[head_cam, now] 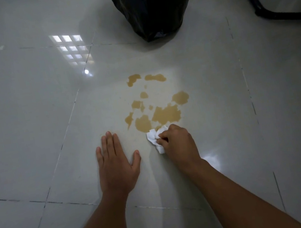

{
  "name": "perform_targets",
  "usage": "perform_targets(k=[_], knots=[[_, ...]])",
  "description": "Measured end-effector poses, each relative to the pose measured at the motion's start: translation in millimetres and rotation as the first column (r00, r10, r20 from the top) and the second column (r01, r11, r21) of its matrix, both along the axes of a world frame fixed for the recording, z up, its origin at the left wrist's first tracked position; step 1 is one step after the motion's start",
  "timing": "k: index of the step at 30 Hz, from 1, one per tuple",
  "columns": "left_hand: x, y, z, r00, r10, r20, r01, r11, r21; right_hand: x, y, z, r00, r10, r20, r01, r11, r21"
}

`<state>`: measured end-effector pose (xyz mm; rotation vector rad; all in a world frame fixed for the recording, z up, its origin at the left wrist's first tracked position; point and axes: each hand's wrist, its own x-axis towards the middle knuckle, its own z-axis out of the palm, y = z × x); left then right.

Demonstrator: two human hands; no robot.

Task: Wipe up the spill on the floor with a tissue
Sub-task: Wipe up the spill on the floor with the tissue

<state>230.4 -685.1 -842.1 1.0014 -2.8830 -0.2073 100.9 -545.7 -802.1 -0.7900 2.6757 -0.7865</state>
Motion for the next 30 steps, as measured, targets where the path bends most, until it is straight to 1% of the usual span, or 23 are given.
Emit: perform_targets(k=[2, 4, 6, 7, 9, 11, 13, 16, 19, 21, 24, 26, 30], knots=[[0, 0, 1, 1.000, -0.002, 0.009, 0.002, 1.000, 0.002, -5, -6, 2, 0.999, -0.022, -0.038, 0.020, 0.999, -0.045], [0, -1, 2, 1.000, -0.004, 0.005, 0.004, 1.000, 0.009, -19, -1, 6, 0.990, -0.133, -0.056, 0.128, 0.988, -0.082], [0, -1, 1, 1.000, -0.001, 0.001, 0.001, 1.000, 0.019, -38, 14, 11, 0.974, -0.228, -0.008, 0.228, 0.973, -0.034], [0, -1, 1, 1.000, -0.001, -0.003, 0.001, 1.000, 0.017, -46, 22, 13, 0.969, -0.245, 0.026, 0.245, 0.970, 0.002], [0, -1, 0, 1.000, -0.002, -0.012, 0.002, 1.000, 0.019, -56, 33, 18, 0.974, -0.208, 0.094, 0.202, 0.977, 0.071], [2, -3, 1, 1.000, -0.001, -0.027, 0.002, 0.999, 0.037, -53, 29, 20, 0.985, -0.104, 0.135, 0.082, 0.984, 0.161], [2, -4, 2, 0.998, 0.011, -0.056, -0.007, 0.998, 0.063, -39, 11, 17, 0.986, -0.035, 0.164, 0.004, 0.982, 0.187], [2, -9, 12, 0.996, 0.029, -0.083, -0.019, 0.993, 0.117, -12, -24, 10, 0.977, 0.029, 0.210, -0.059, 0.989, 0.138], [6, -44, 19, 0.997, 0.048, -0.063, -0.044, 0.996, 0.074, 4, -57, 7, 0.965, 0.108, 0.241, -0.140, 0.983, 0.122], [14, -77, 18, 0.996, 0.085, -0.020, -0.084, 0.996, 0.039, 6, -71, 7, 0.960, 0.123, 0.252, -0.154, 0.982, 0.108], [29, -109, 10, 0.998, 0.067, 0.013, -0.068, 0.996, 0.059, 7, -89, 7, 0.960, 0.169, 0.224, -0.194, 0.976, 0.098], [32, -114, 3, 0.999, 0.033, 0.001, -0.033, 0.997, 0.069, 8, -104, 6, 0.954, 0.202, 0.222, -0.224, 0.972, 0.076], [32, -115, -2, 0.997, 0.047, -0.063, -0.043, 0.997, 0.063, 12, -150, 3, 0.953, 0.238, 0.189, -0.246, 0.969, 0.020]])
